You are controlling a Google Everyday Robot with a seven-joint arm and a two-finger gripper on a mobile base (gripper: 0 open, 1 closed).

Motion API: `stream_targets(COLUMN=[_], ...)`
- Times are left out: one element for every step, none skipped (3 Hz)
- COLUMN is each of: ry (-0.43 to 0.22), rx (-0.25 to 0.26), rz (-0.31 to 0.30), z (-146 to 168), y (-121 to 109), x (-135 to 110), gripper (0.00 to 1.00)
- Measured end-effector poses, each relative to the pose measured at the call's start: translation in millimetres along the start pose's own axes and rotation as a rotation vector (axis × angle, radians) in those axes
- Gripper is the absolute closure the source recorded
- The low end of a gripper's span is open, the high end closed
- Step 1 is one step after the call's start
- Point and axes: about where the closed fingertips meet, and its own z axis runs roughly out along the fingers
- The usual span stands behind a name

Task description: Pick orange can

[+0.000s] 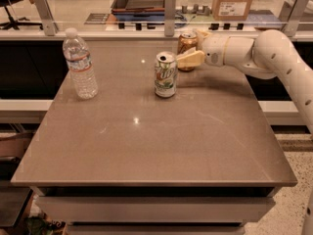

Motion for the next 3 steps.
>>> stream_targets(ry=[-0.018, -0.019, -0.02], rx=[-0.033, -0.036, -0.042], rz=[0.041, 0.041, 0.042], z=[18.4, 20.7, 24.1], y=[-4.7, -3.4, -1.6], x=[17.4, 17.3, 17.2], gripper=[0.19, 0.42, 0.65])
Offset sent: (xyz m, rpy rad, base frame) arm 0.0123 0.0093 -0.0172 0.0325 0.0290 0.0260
